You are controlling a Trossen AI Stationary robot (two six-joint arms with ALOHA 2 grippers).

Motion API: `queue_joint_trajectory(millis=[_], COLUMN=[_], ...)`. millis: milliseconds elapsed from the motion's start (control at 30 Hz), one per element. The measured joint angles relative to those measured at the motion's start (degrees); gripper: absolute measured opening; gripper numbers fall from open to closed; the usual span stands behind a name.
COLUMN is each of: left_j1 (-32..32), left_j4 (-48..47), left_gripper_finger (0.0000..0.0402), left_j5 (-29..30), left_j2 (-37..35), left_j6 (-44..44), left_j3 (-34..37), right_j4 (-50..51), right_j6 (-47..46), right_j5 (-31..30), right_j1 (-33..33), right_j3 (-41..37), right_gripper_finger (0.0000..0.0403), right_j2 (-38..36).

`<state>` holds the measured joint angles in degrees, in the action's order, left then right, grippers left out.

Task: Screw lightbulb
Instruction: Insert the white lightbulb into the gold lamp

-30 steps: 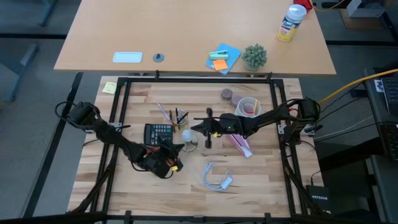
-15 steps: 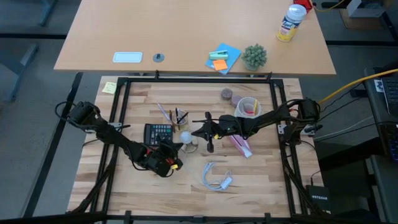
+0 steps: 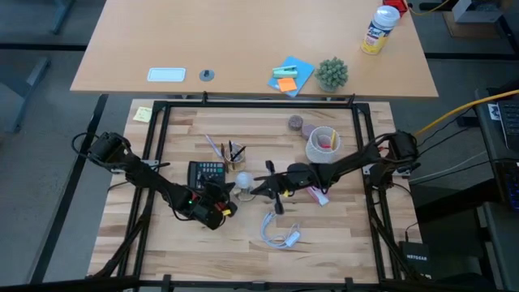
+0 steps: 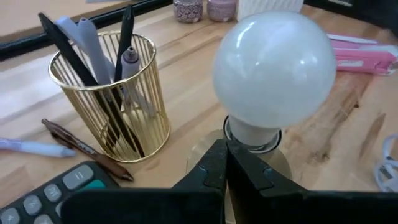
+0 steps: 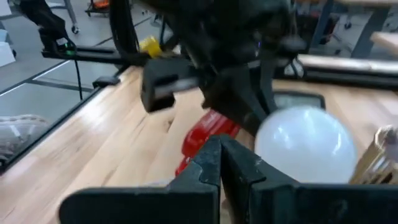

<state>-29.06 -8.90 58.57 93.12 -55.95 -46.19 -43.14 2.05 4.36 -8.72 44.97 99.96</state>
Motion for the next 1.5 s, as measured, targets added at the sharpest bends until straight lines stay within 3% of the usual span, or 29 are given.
queue_joint_trajectory(millis=[267, 400, 567, 800, 1000, 1500], left_j1=[-3.31, -5.63, -5.70, -3.52, -2.99, -2.68], left_j4=[1.28, 7.77, 14.51, 13.81, 13.58, 3.12], left_gripper_finger=[0.0000, 0.0000, 0.0000, 0.0000, 0.0000, 0.0000], left_j5=[-0.16, -0.28, -0.28, 0.30, 2.64, 4.00], left_j2=[-2.76, -3.45, -1.48, -0.96, -0.96, -0.92], left_j6=[-2.15, -0.09, 5.74, 5.97, 8.07, -1.23], left_j3=[-0.03, -0.11, -0.15, -0.15, -0.15, -0.13], right_j4=[1.27, 1.28, 1.18, 0.21, -0.11, 0.15], right_j6=[7.23, 9.81, 5.63, 2.64, 2.34, 0.76], right_j5=[-11.22, -16.03, -13.20, -12.41, -8.31, -3.71], right_j1=[0.54, 2.19, 4.86, 4.90, 4.57, 0.98], right_j3=[-0.02, 0.00, 0.00, -0.02, -0.02, -0.05], right_gripper_finger=[0.0007, 0.0007, 0.0007, 0.0007, 0.0007, 0.0007], right_j2=[-7.18, -7.25, -2.08, 1.56, 1.54, 1.47])
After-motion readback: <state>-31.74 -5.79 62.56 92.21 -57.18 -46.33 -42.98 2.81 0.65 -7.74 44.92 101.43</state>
